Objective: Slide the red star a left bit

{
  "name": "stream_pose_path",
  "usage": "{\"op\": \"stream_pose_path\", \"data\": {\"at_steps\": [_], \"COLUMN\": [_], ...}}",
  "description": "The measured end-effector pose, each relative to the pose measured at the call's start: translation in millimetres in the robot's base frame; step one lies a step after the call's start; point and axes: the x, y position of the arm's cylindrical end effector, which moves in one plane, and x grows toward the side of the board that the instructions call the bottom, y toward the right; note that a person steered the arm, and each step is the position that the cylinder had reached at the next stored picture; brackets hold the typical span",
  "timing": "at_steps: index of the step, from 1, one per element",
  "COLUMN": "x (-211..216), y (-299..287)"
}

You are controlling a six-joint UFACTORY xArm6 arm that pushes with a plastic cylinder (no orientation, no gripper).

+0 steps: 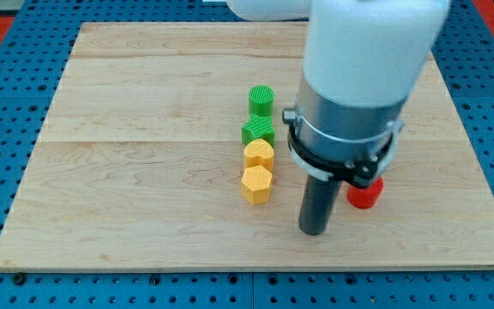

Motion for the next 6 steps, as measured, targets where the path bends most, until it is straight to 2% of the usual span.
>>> {"op": "stream_pose_path", "data": {"at_steps": [1, 3, 4, 6], "x": [-37, -73, -73, -59], "y": [6, 13, 45, 51]}}
